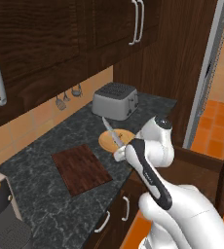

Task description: Pick up the knife from the drawer and place it on the cutting board. Then place the meat from the plate to the cutting board.

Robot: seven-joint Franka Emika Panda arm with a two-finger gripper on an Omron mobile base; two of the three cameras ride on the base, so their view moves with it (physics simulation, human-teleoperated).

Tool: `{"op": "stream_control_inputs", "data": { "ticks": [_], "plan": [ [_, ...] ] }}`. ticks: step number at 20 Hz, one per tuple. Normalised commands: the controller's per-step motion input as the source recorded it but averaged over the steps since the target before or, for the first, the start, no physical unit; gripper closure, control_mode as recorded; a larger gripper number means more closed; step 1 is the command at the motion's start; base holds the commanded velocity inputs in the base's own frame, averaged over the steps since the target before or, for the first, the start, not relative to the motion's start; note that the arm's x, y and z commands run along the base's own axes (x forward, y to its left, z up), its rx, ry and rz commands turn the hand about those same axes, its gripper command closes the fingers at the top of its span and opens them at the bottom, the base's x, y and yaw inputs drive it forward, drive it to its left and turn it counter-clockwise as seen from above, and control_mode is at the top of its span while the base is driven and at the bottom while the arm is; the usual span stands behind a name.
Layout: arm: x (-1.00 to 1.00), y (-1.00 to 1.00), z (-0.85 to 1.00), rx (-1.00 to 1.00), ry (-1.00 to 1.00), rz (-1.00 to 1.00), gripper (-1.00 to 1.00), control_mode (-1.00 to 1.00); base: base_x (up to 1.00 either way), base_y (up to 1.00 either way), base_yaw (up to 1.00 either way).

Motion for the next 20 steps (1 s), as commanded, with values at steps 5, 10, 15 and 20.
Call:
{"op": "stream_control_inputs", "data": {
  "ticks": [5, 10, 15, 20],
  "plan": [
    [0.18, 0.93, 0.0, -0.1, 0.0, 0.0, 1.0, -1.0, 0.0, 0.0, 0.0],
    [0.31, 0.54, 0.0, -0.11, 0.01, 0.0, 1.0, -1.0, 0.0, 0.0, 0.0],
    [0.36, 0.44, -0.09, -0.03, 0.01, 0.0, 1.0, -1.0, 0.0, 0.0, 0.0],
    [0.09, 0.64, -0.05, 0.01, 0.14, -0.03, 1.0, -1.0, 0.0, 0.0, 0.0]
  ]
}}
